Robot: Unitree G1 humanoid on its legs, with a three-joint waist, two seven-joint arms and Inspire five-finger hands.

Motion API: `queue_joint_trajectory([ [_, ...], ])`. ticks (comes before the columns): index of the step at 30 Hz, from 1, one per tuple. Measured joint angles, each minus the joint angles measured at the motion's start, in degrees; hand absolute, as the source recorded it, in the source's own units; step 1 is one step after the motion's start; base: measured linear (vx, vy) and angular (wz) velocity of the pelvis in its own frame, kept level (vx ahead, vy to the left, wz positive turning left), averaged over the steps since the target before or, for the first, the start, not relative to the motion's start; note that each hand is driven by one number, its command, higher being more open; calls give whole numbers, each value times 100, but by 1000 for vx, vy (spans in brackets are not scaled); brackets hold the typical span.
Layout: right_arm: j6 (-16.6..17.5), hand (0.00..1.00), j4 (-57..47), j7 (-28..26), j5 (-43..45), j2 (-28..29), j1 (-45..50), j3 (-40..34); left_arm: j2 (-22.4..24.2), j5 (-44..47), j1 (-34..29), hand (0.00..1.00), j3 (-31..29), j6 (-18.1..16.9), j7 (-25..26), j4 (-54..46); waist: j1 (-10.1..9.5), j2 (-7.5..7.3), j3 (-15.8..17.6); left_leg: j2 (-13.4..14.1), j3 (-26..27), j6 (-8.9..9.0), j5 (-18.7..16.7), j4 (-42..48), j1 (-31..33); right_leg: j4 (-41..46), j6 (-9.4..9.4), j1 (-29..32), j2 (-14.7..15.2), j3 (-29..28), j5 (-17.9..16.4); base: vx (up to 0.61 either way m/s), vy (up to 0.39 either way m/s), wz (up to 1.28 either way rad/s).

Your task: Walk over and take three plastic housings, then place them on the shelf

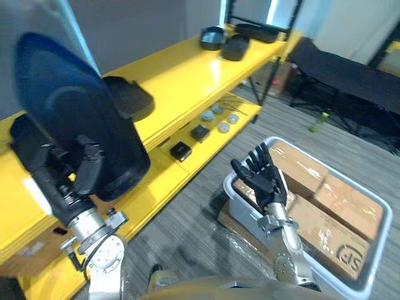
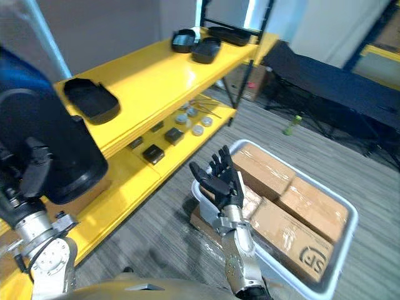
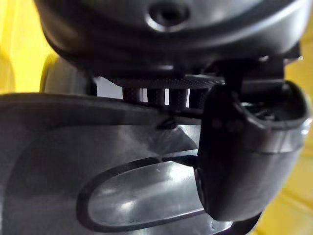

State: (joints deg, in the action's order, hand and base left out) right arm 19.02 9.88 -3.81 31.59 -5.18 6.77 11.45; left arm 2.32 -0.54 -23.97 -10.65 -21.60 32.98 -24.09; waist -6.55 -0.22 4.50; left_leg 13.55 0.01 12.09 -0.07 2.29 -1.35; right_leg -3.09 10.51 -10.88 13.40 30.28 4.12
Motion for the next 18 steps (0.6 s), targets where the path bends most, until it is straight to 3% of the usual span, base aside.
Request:
queue_joint_trajectory([
  [4,-9,100,166,60,-443,-30,-545,267,137,629,-270,0,-347,-204,-156,-271,-291,-44,26,-23,-149,-2,7,-44,5,9,21,-102,0,166,-55,10,3,25],
  [8,-73,100,150,6,-658,-213,-970,471,194,925,-382,0,-413,-247,-466,-358,-417,-49,109,-31,-271,-13,-60,188,119,168,14,-121,19,266,-170,25,10,12],
  [10,-174,100,72,0,-638,-236,-1007,491,189,921,-365,0,-356,-247,-623,-357,-406,-71,129,-46,-324,-47,-92,424,352,211,16,-169,19,442,-203,19,2,44],
  [13,-207,100,-7,57,-607,-285,-985,448,155,1032,-233,0,-308,-247,-1130,-333,-274,-139,217,-154,-224,-245,157,533,756,221,-13,-244,47,978,-286,-16,-12,92],
  [16,-204,100,-7,206,-751,-311,-966,324,117,1365,-74,0,-152,-256,-1605,-321,-309,-15,323,-259,-222,-338,566,176,909,390,30,-265,68,1366,-447,-33,15,89],
  [18,-200,100,-57,386,-1173,-287,-887,242,82,1555,-47,0,-44,-323,-1903,-272,-275,69,387,-391,-409,-416,698,75,937,850,18,-209,107,1060,-931,-52,16,91],
])
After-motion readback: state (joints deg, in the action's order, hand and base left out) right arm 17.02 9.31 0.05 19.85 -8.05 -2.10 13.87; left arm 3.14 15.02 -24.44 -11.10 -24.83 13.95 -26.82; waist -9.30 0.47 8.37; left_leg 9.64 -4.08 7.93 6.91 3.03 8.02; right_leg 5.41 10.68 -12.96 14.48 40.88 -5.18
